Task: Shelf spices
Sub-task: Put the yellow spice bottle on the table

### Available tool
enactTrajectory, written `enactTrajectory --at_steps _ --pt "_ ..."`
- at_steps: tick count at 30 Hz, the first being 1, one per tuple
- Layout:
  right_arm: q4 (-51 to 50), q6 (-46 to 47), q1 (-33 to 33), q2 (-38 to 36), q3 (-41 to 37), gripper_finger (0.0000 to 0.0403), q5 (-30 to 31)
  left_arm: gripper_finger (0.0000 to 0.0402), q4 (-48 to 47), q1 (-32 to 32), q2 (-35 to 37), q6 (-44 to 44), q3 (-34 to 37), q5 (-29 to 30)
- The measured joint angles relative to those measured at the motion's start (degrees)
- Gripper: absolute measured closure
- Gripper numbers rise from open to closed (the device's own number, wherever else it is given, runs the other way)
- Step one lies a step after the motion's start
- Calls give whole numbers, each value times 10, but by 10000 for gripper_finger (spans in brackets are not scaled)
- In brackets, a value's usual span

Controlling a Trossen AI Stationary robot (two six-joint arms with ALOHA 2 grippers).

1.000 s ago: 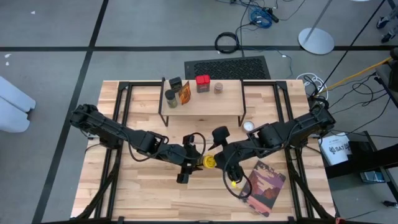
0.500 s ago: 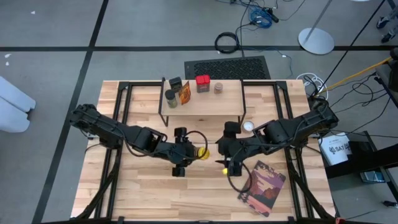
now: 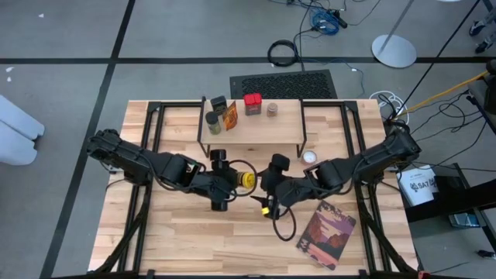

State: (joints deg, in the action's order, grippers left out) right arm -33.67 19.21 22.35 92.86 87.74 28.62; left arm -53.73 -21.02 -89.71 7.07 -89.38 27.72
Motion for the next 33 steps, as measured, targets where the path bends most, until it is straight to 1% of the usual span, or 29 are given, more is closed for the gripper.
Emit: enactTrajectory --at_steps 5,9,15,22,33 --pt "67 -24 -13 0 -25 94 2 177 -24 0 0 -5 0 28" --pt "91 -56 -21 0 -30 94 21 177 -43 0 0 -5 0 41" --pt "113 -91 -37 1 -32 94 22 176 -43 1 0 -12 0 55" --pt "163 -142 -51 29 -32 94 12 176 -43 4 0 -19 0 56" --pt "194 -165 -55 43 -32 96 14 176 -43 4 -1 -19 0 57"
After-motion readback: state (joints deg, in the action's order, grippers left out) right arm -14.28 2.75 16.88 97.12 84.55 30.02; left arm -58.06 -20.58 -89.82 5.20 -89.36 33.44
